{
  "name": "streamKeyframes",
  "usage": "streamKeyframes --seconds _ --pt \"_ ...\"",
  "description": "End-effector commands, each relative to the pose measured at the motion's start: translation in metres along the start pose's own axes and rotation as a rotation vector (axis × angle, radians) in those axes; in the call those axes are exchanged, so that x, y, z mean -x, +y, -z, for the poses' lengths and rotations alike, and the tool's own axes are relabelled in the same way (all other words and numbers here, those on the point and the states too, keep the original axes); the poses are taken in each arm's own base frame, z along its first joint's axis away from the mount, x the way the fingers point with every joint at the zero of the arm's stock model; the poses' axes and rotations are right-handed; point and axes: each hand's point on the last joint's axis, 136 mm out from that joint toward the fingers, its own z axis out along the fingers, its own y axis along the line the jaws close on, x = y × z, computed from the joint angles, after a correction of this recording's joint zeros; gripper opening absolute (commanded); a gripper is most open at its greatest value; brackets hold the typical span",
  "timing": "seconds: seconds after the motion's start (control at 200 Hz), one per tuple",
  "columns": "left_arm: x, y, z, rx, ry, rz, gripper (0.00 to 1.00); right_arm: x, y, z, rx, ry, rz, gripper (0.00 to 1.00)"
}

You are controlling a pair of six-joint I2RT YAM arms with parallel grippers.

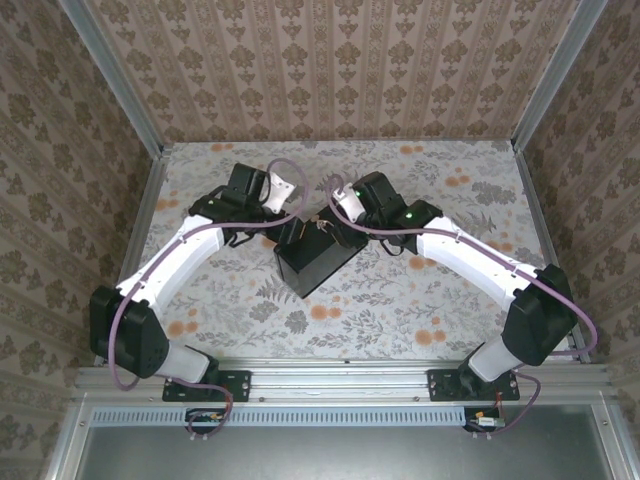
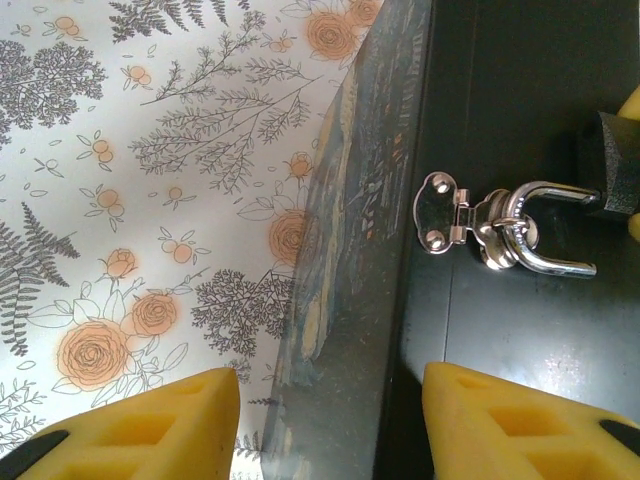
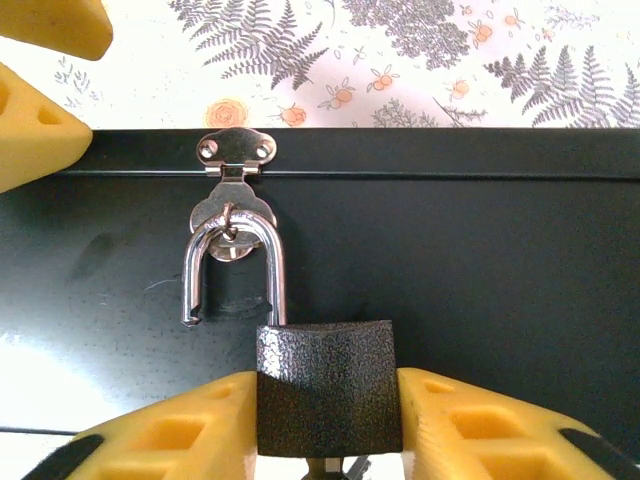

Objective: Unlock a padlock with a key

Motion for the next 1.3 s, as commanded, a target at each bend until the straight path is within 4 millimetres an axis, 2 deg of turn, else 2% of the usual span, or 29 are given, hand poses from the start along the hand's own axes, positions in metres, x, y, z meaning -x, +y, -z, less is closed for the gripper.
streamKeyframes --seconds 0.0,0.08,0.095,0.175,0.305,0.39,0.55,0.74,0.875,1.16,1.295 --pt "-0.017 -0.001 0.006 -0.008 0.034 0.066 0.52 -0.022 0.004 -0.016 -0.008 0.061 0.002 0.5" --pt "-0.009 -0.003 0.012 -0.041 -0.02 0.104 0.52 -0.021 0.004 -0.015 -0.007 0.042 0.013 0.5" --pt "-0.006 0.004 0.015 -0.035 -0.036 0.127 0.52 -0.02 0.004 -0.015 -0.005 0.04 0.016 0.51" --pt "0.001 0.007 0.024 -0.035 -0.061 0.143 0.52 -0.017 0.007 -0.014 0.014 0.038 0.045 0.5" --pt "-0.001 0.011 0.031 0.001 -0.032 0.143 0.52 -0.01 0.01 -0.011 0.032 0.024 0.115 0.53" --pt "-0.002 0.014 0.036 0.006 -0.038 0.162 0.52 0.002 0.008 -0.004 0.047 -0.022 0.166 0.56" --pt "-0.002 0.007 0.038 -0.036 -0.045 0.167 0.52 0.031 0.0 0.02 0.16 -0.083 0.129 0.58" --pt "-0.01 0.002 0.031 -0.05 -0.014 0.161 0.52 0.019 -0.003 0.016 0.272 0.032 0.089 0.56" --pt "-0.013 0.001 0.028 -0.052 -0.002 0.164 0.52 0.015 0.004 0.016 0.326 0.049 0.102 0.58" --pt "-0.018 -0.007 0.022 -0.061 0.028 0.13 0.52 0.004 -0.005 0.002 0.26 0.1 0.12 0.59" --pt "-0.02 -0.007 0.019 -0.063 0.038 0.133 0.52 0.004 -0.001 -0.001 0.25 0.1 0.147 0.59"
